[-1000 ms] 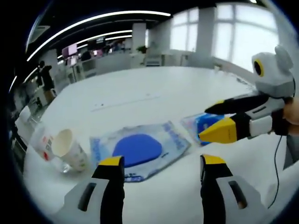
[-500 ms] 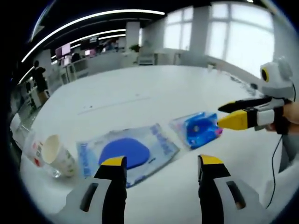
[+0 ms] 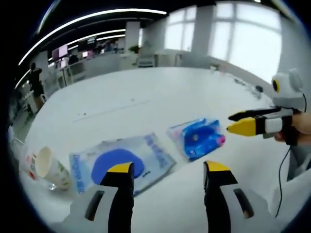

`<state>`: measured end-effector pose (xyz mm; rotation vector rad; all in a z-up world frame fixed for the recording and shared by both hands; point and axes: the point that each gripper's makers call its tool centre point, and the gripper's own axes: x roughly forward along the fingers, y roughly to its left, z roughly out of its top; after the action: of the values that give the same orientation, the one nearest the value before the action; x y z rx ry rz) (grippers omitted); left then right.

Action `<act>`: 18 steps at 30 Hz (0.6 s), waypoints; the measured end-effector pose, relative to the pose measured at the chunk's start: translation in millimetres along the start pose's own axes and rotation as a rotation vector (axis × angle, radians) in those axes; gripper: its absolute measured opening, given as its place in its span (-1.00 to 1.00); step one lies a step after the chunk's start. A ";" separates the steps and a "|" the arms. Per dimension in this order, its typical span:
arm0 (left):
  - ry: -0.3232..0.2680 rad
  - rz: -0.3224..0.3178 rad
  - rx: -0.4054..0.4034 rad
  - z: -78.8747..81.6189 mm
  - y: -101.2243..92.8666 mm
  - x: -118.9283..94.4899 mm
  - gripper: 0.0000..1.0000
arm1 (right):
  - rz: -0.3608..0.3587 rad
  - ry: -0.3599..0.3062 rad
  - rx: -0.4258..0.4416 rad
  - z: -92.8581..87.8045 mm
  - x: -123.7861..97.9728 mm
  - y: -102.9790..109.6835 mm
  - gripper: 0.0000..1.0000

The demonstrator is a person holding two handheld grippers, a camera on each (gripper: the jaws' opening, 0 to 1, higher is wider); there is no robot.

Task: Arrange the tabletop items into an orderly group along one side of the table until the central work area is clear of visible clutter.

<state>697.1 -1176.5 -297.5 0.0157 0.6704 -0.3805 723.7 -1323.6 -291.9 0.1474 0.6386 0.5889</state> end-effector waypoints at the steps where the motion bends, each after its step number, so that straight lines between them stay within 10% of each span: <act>1: 0.001 -0.004 -0.001 0.0 -1.1 1.0 0.06 | -0.002 0.001 0.002 -0.7 -0.3 -1.0 0.04; 18: 0.002 -0.048 -0.023 10.3 -25.6 29.0 -0.08 | -0.121 0.012 0.139 -18.7 -4.8 -47.4 -0.15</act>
<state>715.2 -1211.6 -304.3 -0.0219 0.6785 -0.4188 731.8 -1366.4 -318.8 0.2338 0.6949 0.4288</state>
